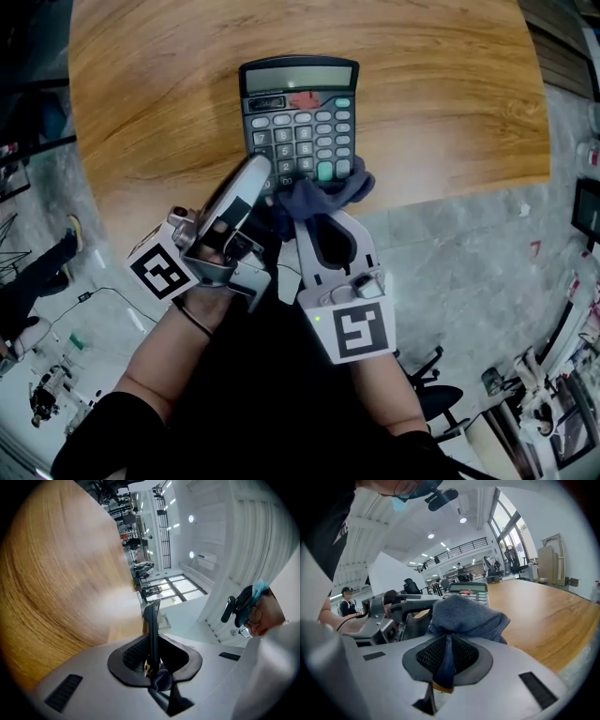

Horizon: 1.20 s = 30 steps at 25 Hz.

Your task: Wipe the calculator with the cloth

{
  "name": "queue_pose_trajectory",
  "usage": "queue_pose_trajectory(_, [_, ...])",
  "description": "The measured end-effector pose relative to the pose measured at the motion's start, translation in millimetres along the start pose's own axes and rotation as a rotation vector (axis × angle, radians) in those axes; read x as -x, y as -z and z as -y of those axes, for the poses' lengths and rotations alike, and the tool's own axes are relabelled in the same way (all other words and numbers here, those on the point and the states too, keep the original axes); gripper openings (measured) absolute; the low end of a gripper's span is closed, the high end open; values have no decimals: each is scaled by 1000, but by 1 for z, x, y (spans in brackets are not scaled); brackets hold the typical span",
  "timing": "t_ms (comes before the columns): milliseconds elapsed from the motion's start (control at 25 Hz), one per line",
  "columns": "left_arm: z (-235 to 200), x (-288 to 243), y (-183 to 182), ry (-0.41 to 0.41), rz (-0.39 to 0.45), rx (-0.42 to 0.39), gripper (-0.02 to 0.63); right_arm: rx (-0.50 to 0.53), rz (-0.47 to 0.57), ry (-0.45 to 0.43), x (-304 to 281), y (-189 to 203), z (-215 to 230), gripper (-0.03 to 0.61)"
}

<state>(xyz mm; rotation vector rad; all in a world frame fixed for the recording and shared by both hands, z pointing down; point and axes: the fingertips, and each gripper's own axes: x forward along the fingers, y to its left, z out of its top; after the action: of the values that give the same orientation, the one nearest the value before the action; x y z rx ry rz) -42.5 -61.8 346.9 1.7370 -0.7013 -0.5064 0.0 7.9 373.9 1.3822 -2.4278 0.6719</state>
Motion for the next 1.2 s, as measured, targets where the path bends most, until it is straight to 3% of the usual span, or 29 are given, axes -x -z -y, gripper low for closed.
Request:
queue_pose_trajectory(280, [0,1,1,55,-17,131,67,64,66,85,-25,3,20,38])
queue_pose_trajectory(560, [-9,3,3,52,-71,158,67,108,167,115,-40,-12,24,38])
queue_pose_trajectory(960, [-8,3,2,65,-72,176,67,142,260,275,-22,-30,86,38])
queue_pose_trajectory(1200, [-8,1,3,83,-82,210,67,170,283,261,-37,-30,72,38])
